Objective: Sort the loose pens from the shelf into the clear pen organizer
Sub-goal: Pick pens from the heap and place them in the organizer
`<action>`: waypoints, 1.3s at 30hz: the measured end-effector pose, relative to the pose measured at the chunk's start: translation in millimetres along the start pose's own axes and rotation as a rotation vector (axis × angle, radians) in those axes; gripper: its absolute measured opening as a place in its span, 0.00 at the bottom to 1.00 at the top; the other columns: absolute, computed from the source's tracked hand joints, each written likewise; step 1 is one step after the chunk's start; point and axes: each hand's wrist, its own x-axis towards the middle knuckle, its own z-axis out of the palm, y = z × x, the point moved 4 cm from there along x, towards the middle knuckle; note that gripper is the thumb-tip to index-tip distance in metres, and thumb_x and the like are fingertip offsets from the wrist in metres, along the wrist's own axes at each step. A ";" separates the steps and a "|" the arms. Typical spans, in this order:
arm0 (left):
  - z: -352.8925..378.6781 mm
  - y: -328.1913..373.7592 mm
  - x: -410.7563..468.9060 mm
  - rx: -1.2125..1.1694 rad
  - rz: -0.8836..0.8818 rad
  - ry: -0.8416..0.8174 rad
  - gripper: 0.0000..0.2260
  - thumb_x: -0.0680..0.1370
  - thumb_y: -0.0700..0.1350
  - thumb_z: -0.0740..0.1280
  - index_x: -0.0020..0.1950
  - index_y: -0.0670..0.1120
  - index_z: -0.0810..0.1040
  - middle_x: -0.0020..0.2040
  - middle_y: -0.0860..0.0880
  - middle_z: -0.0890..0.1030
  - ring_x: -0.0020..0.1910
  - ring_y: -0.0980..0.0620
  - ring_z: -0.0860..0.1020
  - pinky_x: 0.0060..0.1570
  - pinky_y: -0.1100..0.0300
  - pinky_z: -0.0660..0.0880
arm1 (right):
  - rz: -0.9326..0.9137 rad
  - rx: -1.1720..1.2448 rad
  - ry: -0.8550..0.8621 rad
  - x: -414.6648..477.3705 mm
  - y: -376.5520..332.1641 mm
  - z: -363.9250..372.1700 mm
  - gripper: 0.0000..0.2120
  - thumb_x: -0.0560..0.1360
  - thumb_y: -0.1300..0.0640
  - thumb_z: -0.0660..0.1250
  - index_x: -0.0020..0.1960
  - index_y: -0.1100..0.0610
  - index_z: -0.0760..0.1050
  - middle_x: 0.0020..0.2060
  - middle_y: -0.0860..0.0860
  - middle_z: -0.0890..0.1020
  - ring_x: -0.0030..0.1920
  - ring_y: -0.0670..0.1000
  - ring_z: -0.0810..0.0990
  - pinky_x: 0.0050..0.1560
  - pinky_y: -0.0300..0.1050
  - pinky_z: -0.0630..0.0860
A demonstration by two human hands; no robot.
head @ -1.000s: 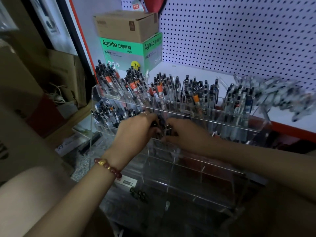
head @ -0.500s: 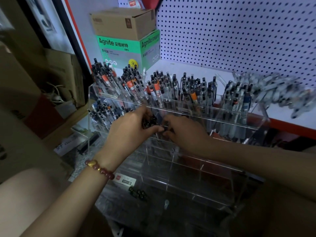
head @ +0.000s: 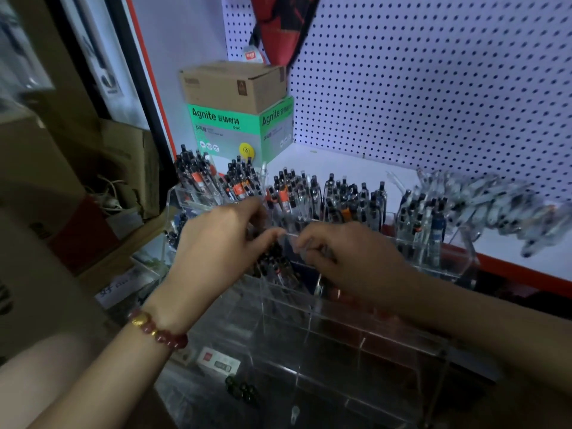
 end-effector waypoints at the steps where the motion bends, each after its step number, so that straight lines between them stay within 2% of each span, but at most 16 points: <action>1: -10.1 6.6 5.5 -0.027 0.025 0.044 0.15 0.74 0.63 0.61 0.47 0.53 0.77 0.39 0.57 0.81 0.35 0.55 0.79 0.29 0.63 0.68 | -0.013 0.043 0.051 -1.4 -1.1 -15.0 0.07 0.79 0.55 0.62 0.54 0.48 0.77 0.42 0.42 0.83 0.34 0.38 0.78 0.35 0.36 0.75; 3: -26.0 22.3 19.2 -0.062 0.083 0.102 0.11 0.76 0.60 0.62 0.45 0.53 0.77 0.37 0.57 0.81 0.34 0.55 0.79 0.29 0.63 0.69 | -0.023 0.130 0.197 -3.8 3.0 -46.7 0.05 0.77 0.55 0.65 0.49 0.47 0.78 0.37 0.41 0.82 0.31 0.38 0.77 0.32 0.37 0.73; 5: -35.9 39.0 35.9 -0.084 0.133 0.124 0.09 0.77 0.57 0.63 0.45 0.53 0.76 0.36 0.56 0.81 0.35 0.52 0.79 0.32 0.58 0.73 | -0.003 0.226 0.359 -3.8 15.5 -78.7 0.05 0.76 0.56 0.66 0.47 0.47 0.78 0.36 0.42 0.82 0.28 0.43 0.77 0.32 0.43 0.75; 7: -39.4 54.4 56.1 -0.110 0.166 0.119 0.08 0.77 0.56 0.63 0.44 0.53 0.75 0.35 0.56 0.80 0.35 0.52 0.78 0.35 0.57 0.73 | 0.051 0.313 0.472 -0.7 36.5 -106.5 0.06 0.75 0.58 0.66 0.45 0.48 0.78 0.36 0.44 0.82 0.24 0.45 0.73 0.29 0.41 0.73; 11: -29.8 83.9 102.2 -0.200 0.231 0.120 0.08 0.77 0.56 0.61 0.43 0.54 0.74 0.35 0.56 0.80 0.35 0.56 0.79 0.36 0.57 0.75 | 0.180 0.458 0.590 6.8 100.0 -145.8 0.10 0.77 0.64 0.63 0.42 0.52 0.78 0.32 0.46 0.83 0.28 0.51 0.74 0.29 0.39 0.71; 14: -9.0 102.9 133.3 -0.253 0.220 0.060 0.06 0.78 0.52 0.64 0.42 0.54 0.74 0.34 0.60 0.77 0.37 0.57 0.78 0.37 0.58 0.73 | 0.409 0.491 0.449 12.3 167.3 -145.8 0.08 0.78 0.64 0.63 0.43 0.55 0.78 0.33 0.47 0.82 0.30 0.51 0.74 0.27 0.36 0.69; 16: 8.2 114.1 149.4 -0.274 0.228 0.029 0.05 0.78 0.50 0.64 0.42 0.55 0.73 0.33 0.62 0.74 0.36 0.58 0.76 0.36 0.59 0.70 | 0.482 0.233 0.272 16.8 205.3 -133.4 0.08 0.79 0.61 0.63 0.43 0.57 0.77 0.33 0.50 0.81 0.33 0.53 0.74 0.32 0.40 0.69; 19: 36.0 125.5 163.8 -0.319 0.225 -0.036 0.04 0.79 0.49 0.63 0.43 0.54 0.74 0.36 0.60 0.75 0.36 0.57 0.75 0.35 0.60 0.68 | 0.543 -0.242 0.050 20.1 232.3 -106.9 0.13 0.78 0.58 0.62 0.35 0.58 0.72 0.31 0.55 0.75 0.30 0.51 0.66 0.34 0.43 0.65; 21: 53.5 130.6 165.6 -0.285 0.228 -0.075 0.05 0.79 0.49 0.62 0.45 0.54 0.74 0.37 0.60 0.74 0.36 0.57 0.75 0.33 0.61 0.67 | 0.530 -0.391 -0.009 21.1 232.5 -95.2 0.15 0.78 0.54 0.64 0.34 0.55 0.74 0.30 0.52 0.76 0.30 0.51 0.71 0.32 0.44 0.70; 23: 66.7 130.3 165.4 -0.263 0.215 -0.107 0.05 0.80 0.50 0.61 0.45 0.53 0.75 0.38 0.60 0.76 0.37 0.57 0.76 0.34 0.62 0.67 | 0.498 -0.427 0.000 24.3 233.0 -87.0 0.15 0.77 0.46 0.65 0.42 0.56 0.81 0.40 0.52 0.83 0.43 0.52 0.79 0.42 0.47 0.77; 24: 71.8 128.2 166.0 -0.273 0.194 -0.128 0.06 0.79 0.50 0.62 0.45 0.53 0.75 0.38 0.60 0.77 0.37 0.58 0.76 0.35 0.62 0.69 | 0.495 -0.441 0.007 26.9 234.0 -83.7 0.17 0.76 0.42 0.65 0.45 0.56 0.82 0.43 0.51 0.83 0.49 0.52 0.77 0.47 0.47 0.76; 28: 80.4 118.1 170.0 -0.456 0.122 -0.159 0.06 0.79 0.49 0.63 0.42 0.54 0.76 0.40 0.58 0.81 0.37 0.59 0.79 0.43 0.56 0.78 | 0.512 -0.589 -0.129 39.8 241.9 -63.4 0.25 0.74 0.34 0.62 0.41 0.57 0.79 0.39 0.50 0.76 0.53 0.54 0.70 0.59 0.50 0.64; 31: 82.3 118.8 167.8 -0.495 0.134 -0.201 0.07 0.79 0.48 0.64 0.41 0.54 0.76 0.39 0.57 0.81 0.35 0.60 0.79 0.44 0.55 0.78 | 0.538 -0.546 -0.153 48.3 239.6 -54.5 0.21 0.76 0.41 0.64 0.33 0.55 0.67 0.32 0.49 0.68 0.47 0.53 0.66 0.60 0.50 0.58; 34: 84.0 118.1 167.7 -0.538 0.123 -0.213 0.05 0.80 0.48 0.62 0.45 0.54 0.75 0.42 0.57 0.81 0.36 0.61 0.80 0.44 0.54 0.78 | 0.553 -0.532 -0.120 54.5 234.1 -60.3 0.20 0.77 0.49 0.63 0.31 0.54 0.61 0.29 0.49 0.65 0.35 0.50 0.64 0.59 0.49 0.58; 37: 84.9 118.9 167.5 -0.577 0.133 -0.244 0.04 0.82 0.49 0.58 0.55 0.55 0.71 0.48 0.57 0.77 0.40 0.58 0.80 0.46 0.50 0.78 | 0.533 -0.269 0.054 56.5 227.7 -80.2 0.17 0.78 0.50 0.63 0.33 0.57 0.67 0.29 0.50 0.70 0.33 0.51 0.69 0.57 0.48 0.65; 39: 85.2 119.2 167.1 -0.601 0.145 -0.253 0.07 0.82 0.50 0.57 0.60 0.57 0.67 0.54 0.56 0.75 0.45 0.58 0.80 0.50 0.49 0.77 | 0.462 0.107 0.122 52.4 216.6 -95.0 0.15 0.78 0.50 0.65 0.37 0.58 0.74 0.32 0.52 0.76 0.34 0.51 0.73 0.46 0.44 0.70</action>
